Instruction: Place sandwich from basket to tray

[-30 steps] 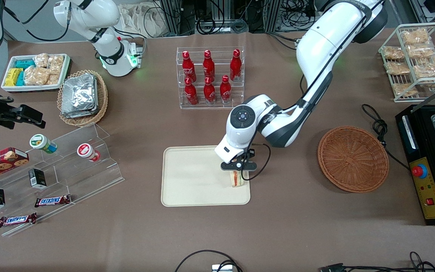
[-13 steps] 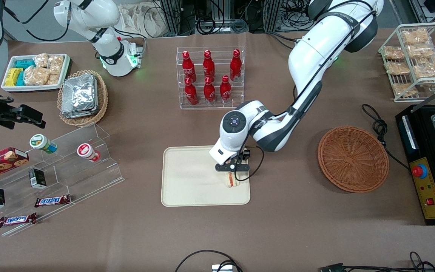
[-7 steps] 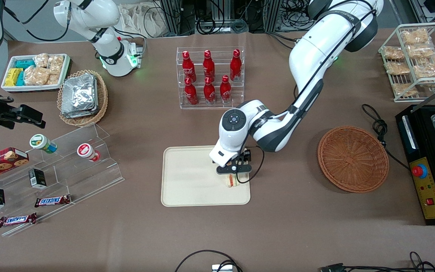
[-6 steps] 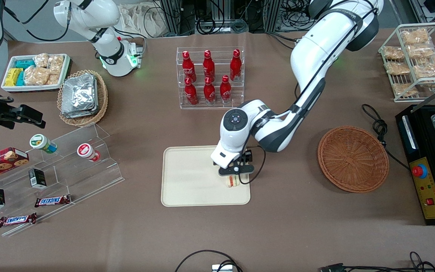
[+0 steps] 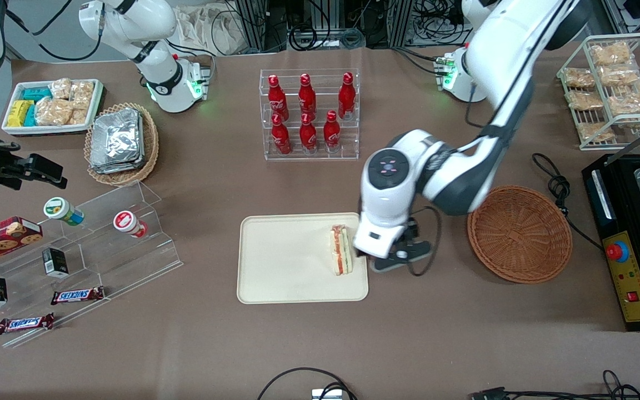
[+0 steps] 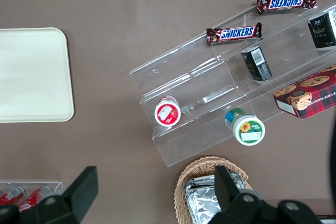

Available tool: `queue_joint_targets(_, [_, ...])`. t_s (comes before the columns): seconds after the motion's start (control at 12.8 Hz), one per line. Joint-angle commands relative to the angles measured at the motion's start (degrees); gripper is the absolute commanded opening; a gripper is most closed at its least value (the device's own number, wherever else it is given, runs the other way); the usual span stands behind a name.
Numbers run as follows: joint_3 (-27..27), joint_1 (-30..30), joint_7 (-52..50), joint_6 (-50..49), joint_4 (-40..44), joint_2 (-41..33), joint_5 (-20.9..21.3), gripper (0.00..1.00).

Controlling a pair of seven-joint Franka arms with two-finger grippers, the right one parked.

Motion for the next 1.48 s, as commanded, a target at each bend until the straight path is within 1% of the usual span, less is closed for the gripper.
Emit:
queue_joint_targets(0.0, [-0.31,4.75,-0.19,-3.89,-1.38,-4.97,-0.02,1.00])
queue_joint_targets(0.08, [-0.49,6.60,1.12,-4.59,-1.38,-6.11,-1.68,1.00])
queue_joint_targets(0.16, [-0.40,8.01,4.00,-5.04,-1.38,-7.60,-5.00,1.00])
queue_joint_targets(0.23, [-0.32,9.41,7.95,-6.17,-1.38,-9.01,-7.38,1.00])
queue_joint_targets(0.39, [-0.40,12.40,14.02,-9.77,-1.29,-11.30,-10.03,1.00])
queue_joint_targets(0.55, [-0.40,15.65,18.69,-12.32,0.10,-12.97,-14.15,1.00])
queue_joint_targets(0.62, [-0.40,17.06,21.84,-14.60,1.07,-13.24,-15.39,1.00])
queue_joint_targets(0.78, [-0.32,18.30,28.61,-20.05,3.18,-13.59,-15.67,1.00])
queue_joint_targets(0.94, [-0.14,20.93,32.31,-21.65,4.24,-14.81,-18.73,1.00])
queue_joint_targets(1.01, [0.30,21.55,35.64,-22.17,3.81,-15.78,-19.27,1.00])
queue_joint_targets(1.09, [3.35,20.86,38.11,-22.35,3.28,-17.27,-19.80,1.00])
queue_joint_targets(1.17, [7.12,19.29,40.31,-22.35,1.80,-19.46,-21.89,1.00])
queue_joint_targets(1.25, [12.29,16.49,44.07,-22.27,-0.57,-22.44,-24.17,1.00])
queue_joint_targets(1.32, [17.65,13.94,48.90,-22.09,-3.20,-25.34,-25.41,1.00])
queue_joint_targets(1.4, [21.44,11.47,53.38,-21.92,-6.10,-28.42,-25.51,1.00])
